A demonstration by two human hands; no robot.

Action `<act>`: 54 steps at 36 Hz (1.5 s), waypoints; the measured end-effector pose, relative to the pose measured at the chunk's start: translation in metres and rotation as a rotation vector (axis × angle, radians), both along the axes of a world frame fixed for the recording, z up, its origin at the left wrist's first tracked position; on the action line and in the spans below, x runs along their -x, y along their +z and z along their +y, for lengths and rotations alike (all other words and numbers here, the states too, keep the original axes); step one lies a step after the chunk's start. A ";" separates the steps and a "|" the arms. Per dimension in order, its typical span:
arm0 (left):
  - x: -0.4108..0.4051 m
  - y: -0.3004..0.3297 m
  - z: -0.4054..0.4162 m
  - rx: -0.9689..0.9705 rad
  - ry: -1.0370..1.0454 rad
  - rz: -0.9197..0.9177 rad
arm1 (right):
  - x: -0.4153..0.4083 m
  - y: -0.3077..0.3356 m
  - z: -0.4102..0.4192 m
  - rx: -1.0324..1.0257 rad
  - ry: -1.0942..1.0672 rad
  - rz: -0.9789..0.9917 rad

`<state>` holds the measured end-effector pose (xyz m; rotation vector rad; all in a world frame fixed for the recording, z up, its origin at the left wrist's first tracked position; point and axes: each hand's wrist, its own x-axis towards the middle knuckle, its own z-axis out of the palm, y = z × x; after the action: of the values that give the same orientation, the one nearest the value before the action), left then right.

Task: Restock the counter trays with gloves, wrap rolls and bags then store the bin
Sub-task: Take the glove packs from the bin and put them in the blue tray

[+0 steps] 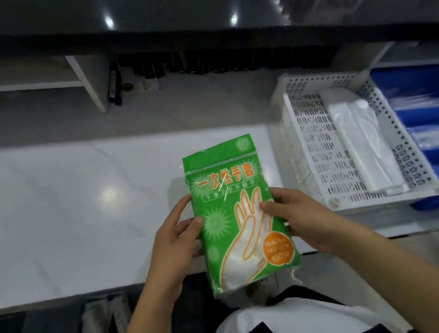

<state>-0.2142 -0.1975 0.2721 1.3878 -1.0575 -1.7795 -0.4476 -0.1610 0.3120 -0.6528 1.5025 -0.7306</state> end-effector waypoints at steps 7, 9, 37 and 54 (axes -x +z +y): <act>0.047 0.032 -0.015 0.080 -0.193 0.163 | 0.037 0.040 0.025 0.202 -0.141 0.239; 0.066 0.039 -0.016 0.095 -0.244 0.202 | 0.049 0.050 0.032 0.225 -0.178 0.270; 0.389 0.086 0.004 0.252 -0.414 0.223 | 0.406 0.088 0.091 0.299 -0.162 -0.207; 0.501 0.103 0.024 0.247 -0.295 0.182 | 0.517 0.094 0.079 0.391 -0.099 -0.180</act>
<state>-0.7148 -0.1739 0.3754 0.9409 -1.3832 -1.8623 -0.9644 -0.0818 0.4058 -0.7848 1.2416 -1.1455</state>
